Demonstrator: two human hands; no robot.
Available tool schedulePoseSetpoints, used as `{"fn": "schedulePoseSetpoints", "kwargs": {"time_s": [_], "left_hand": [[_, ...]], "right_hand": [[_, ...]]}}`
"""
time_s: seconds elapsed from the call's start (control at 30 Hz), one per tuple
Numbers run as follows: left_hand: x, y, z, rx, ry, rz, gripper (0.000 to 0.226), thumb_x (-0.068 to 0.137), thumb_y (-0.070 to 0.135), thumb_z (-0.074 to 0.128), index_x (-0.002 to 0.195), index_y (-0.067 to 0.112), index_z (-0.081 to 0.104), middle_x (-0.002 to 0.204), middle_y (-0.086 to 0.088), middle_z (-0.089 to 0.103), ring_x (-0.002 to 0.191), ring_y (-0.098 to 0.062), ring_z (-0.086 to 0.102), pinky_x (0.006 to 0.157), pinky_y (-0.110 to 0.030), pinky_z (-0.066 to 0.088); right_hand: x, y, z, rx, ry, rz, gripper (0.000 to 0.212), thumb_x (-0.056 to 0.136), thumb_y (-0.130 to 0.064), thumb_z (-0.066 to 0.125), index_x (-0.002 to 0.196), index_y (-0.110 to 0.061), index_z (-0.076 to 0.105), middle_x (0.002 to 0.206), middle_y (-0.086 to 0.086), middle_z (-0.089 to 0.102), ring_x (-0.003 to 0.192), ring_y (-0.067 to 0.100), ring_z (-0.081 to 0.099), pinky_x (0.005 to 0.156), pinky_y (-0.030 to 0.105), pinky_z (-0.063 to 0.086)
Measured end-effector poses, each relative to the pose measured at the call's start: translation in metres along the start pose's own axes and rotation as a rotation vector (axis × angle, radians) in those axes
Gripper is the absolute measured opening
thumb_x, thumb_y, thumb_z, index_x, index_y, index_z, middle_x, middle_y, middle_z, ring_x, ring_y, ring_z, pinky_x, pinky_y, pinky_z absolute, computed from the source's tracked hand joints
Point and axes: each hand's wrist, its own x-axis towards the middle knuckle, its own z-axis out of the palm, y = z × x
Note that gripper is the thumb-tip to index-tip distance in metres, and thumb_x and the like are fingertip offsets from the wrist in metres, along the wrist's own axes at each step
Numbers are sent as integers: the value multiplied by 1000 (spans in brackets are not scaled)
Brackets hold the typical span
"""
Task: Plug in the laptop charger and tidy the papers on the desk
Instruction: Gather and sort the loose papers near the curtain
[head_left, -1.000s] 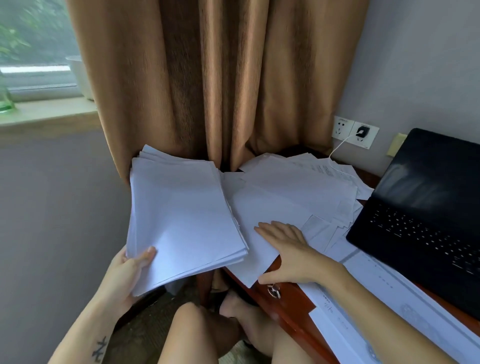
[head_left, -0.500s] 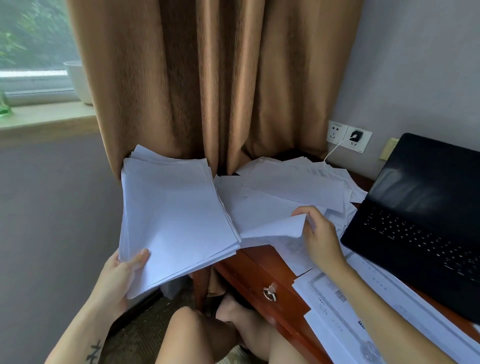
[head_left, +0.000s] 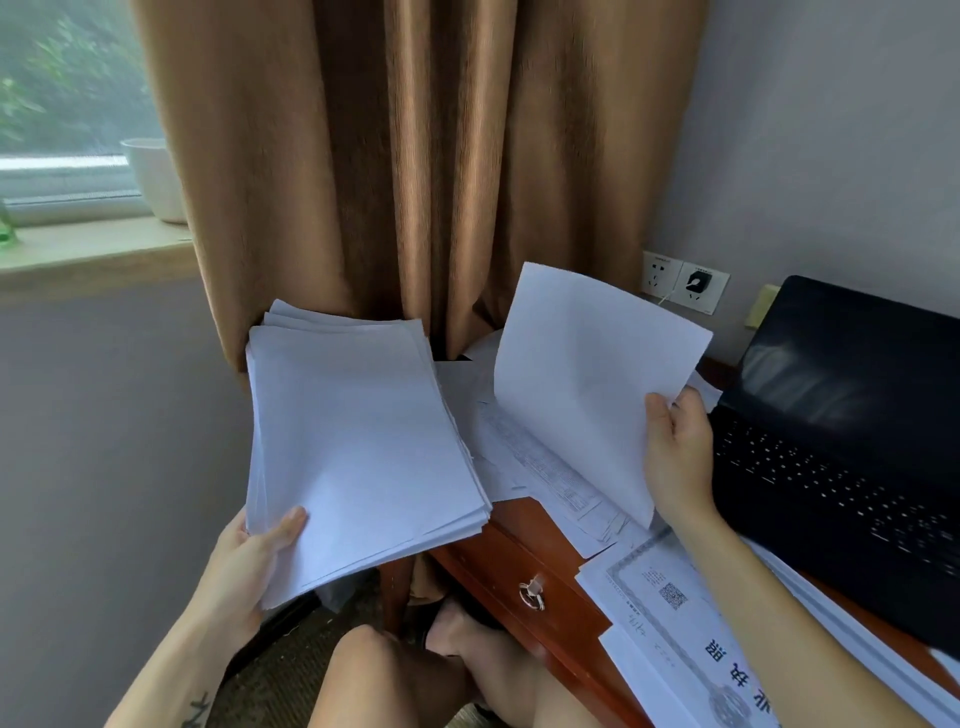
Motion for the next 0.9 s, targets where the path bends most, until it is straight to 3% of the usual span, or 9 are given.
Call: {"fn": "schedulePoseSetpoints", "kwargs": {"time_s": [0.2, 0.3, 0.4, 0.5, 0.63, 0.73, 0.8, 0.9], "left_hand": [[-4, -2, 13, 66, -7, 17, 29, 99, 6, 66, 126, 17, 64, 112, -10, 77, 100, -36, 74, 89, -48, 57], [-6, -8, 16, 71, -31, -15, 28, 100, 8, 66, 125, 19, 65, 112, -11, 78, 101, -38, 74, 95, -58, 56], [-11, -12, 21, 69, -67, -44, 26, 99, 8, 66, 123, 18, 66, 111, -10, 79, 101, -37, 75, 95, -55, 56], [-16, -15, 27, 72, -119, -84, 26, 100, 9, 66, 124, 18, 66, 113, -9, 79, 103, -36, 75, 97, -55, 55], [-20, -18, 31, 111, -167, -129, 26, 102, 12, 63, 127, 20, 65, 114, -7, 79, 103, -33, 76, 97, -53, 56], [-24, -13, 33, 121, -180, -125, 25, 104, 15, 60, 127, 25, 65, 114, -2, 79, 102, -28, 76, 92, -48, 58], [-25, -11, 34, 65, -151, -140, 23, 107, 34, 55, 126, 29, 66, 112, 4, 79, 103, -23, 76, 92, -45, 56], [-22, -8, 35, -39, -92, -249, 40, 104, 58, 45, 118, 29, 70, 109, 4, 80, 104, -22, 75, 88, -43, 56]], "right_hand": [[9, -13, 10, 293, -28, 320, 14, 105, -26, 55, 107, -29, 68, 100, -5, 76, 93, 14, 71, 82, 34, 59], [8, -12, 19, 197, -93, 364, 16, 104, -20, 54, 112, -20, 68, 101, 2, 75, 84, 14, 70, 76, 31, 58], [1, 1, 35, 36, -143, 336, 19, 101, -12, 51, 116, -10, 62, 108, 12, 71, 93, 23, 69, 80, 35, 56], [-13, 8, 51, -59, -203, 284, 21, 97, -7, 53, 116, -16, 58, 106, 2, 70, 93, 19, 68, 76, 33, 56], [-27, 11, 75, -142, -311, 184, 28, 94, -5, 58, 116, -22, 54, 101, -12, 67, 83, 3, 66, 63, 13, 52], [-34, 15, 91, -146, -432, 126, 45, 95, -4, 59, 132, -26, 49, 112, -18, 66, 95, -10, 64, 73, 9, 52], [-37, 18, 100, -151, -510, 92, 51, 95, -4, 59, 140, -26, 47, 119, -19, 65, 104, -11, 62, 82, 9, 51], [-44, 17, 110, -158, -565, 35, 58, 97, -3, 57, 147, -26, 42, 128, -17, 62, 115, -8, 58, 96, 12, 49]]}}
